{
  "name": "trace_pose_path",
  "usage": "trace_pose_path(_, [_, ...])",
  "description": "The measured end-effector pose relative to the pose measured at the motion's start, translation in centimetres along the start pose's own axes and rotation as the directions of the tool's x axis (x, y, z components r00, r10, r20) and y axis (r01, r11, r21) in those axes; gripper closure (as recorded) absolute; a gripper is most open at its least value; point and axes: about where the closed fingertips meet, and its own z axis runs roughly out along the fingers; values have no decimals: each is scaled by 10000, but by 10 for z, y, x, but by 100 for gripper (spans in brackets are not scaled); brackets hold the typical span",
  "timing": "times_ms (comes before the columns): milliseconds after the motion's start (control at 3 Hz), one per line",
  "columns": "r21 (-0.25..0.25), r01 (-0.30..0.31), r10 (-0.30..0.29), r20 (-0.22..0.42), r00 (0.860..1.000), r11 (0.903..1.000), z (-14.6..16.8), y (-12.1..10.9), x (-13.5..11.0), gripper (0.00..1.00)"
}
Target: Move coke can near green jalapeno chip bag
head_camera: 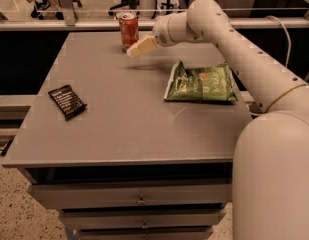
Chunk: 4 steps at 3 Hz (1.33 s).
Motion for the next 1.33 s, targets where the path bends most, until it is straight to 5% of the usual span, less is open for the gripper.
trace_pose_path(667, [163,-944,914,1350,9866,9954,47,-5,-24,0])
trace_pose_path(1333, [597,-1443,1293,2050,9702,9877,68,-9,-33,39])
